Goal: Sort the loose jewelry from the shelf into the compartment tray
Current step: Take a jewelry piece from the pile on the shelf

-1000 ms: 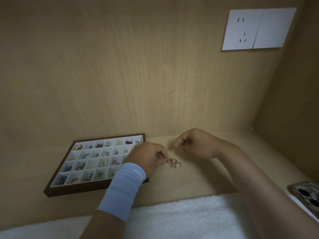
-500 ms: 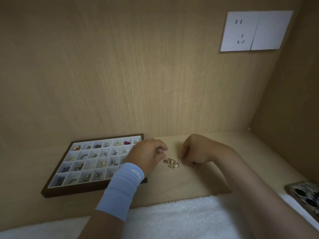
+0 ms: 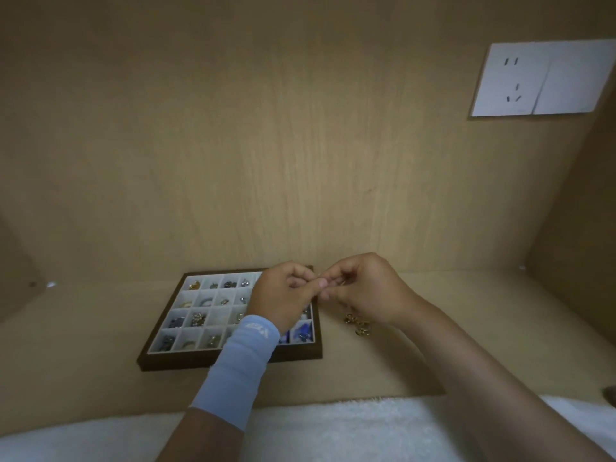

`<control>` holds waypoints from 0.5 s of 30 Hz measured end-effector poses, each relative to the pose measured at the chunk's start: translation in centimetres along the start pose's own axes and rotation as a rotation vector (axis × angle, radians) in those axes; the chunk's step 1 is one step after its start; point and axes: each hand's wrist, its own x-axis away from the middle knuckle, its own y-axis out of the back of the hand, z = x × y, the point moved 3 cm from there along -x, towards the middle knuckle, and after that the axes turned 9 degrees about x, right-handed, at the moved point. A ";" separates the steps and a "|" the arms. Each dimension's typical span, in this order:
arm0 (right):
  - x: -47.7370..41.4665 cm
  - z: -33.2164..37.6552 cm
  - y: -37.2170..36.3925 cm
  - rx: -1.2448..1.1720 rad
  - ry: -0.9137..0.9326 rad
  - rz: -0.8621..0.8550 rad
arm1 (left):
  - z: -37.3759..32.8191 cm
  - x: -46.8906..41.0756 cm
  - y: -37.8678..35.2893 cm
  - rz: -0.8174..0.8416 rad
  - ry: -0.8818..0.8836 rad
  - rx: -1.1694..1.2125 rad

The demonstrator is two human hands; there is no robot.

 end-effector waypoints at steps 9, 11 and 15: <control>-4.4 3.2 -4.7 -0.104 -0.098 -0.008 | 1.8 -1.3 8.1 -0.063 -0.052 -0.191; -5.2 3.3 -5.5 -0.168 -0.140 0.007 | 3.1 -2.6 9.8 -0.077 -0.089 -0.557; -6.1 3.0 -6.7 -0.237 -0.177 0.022 | 5.1 -4.4 10.9 0.032 -0.110 -0.850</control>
